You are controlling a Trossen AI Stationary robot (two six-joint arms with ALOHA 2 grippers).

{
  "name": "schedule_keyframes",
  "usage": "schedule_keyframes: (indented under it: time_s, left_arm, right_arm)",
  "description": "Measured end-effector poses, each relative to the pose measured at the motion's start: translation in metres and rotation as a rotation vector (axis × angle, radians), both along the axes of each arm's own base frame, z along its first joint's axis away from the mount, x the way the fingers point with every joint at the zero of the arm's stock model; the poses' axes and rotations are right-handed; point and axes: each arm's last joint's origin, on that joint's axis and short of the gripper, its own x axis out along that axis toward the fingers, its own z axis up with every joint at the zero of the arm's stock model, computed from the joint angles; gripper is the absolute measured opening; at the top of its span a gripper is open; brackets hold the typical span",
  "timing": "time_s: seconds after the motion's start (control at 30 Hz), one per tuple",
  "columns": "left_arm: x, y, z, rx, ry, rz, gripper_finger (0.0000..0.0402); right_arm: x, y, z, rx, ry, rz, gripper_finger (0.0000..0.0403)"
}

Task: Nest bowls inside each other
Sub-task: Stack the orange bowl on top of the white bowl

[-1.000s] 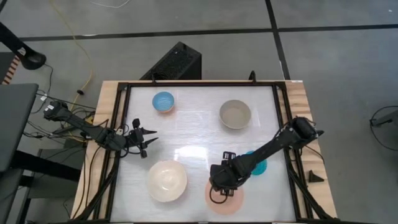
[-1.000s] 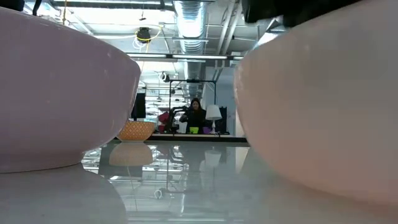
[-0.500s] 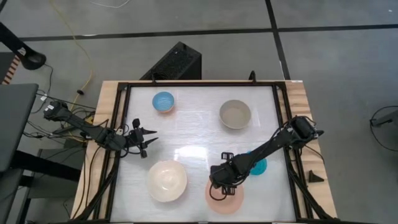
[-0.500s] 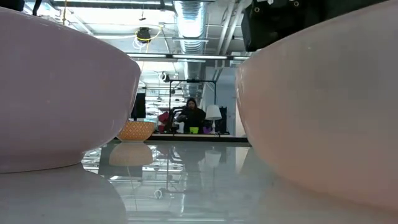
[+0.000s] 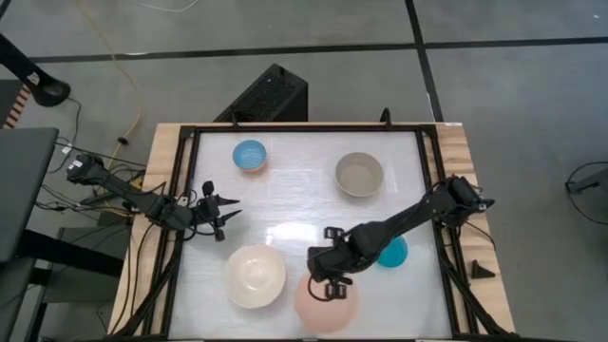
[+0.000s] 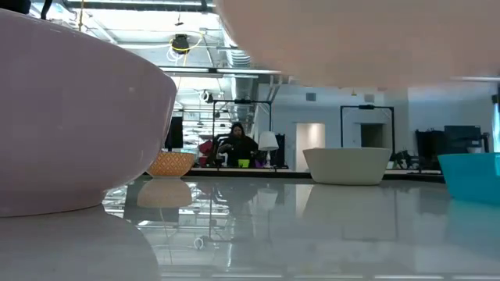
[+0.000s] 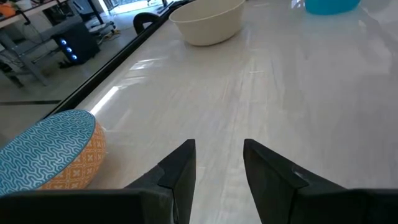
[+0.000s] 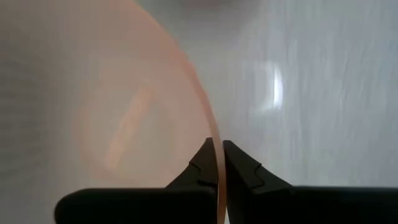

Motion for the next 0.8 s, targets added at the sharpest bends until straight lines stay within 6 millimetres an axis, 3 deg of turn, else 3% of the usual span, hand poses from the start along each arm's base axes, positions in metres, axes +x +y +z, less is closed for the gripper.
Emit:
schedule_keyframes:
  time_s: [0.2, 0.33, 0.53, 0.8]
  left_arm:
    - [0.000, 0.000, 0.000, 0.000, 0.000, -0.001, 0.0125]
    - [0.000, 0.000, 0.000, -0.001, 0.000, -0.001, 0.0125]
    - [0.000, 0.000, 0.000, 0.000, 0.000, 0.000, 0.0125]
    - [0.000, 0.000, 0.000, 0.000, 0.000, 0.000, 0.0125]
  right_arm:
    - [0.030, -0.014, 0.050, 0.049, -0.328, -0.008, 0.0030]
    - [0.054, -0.031, 0.054, 0.107, -0.481, -0.082, 0.0030]
    - [0.093, -0.040, 0.017, 0.160, -0.534, -0.172, 0.0030]
    - [0.114, -0.046, -0.027, 0.212, -0.446, -0.214, 0.0030]
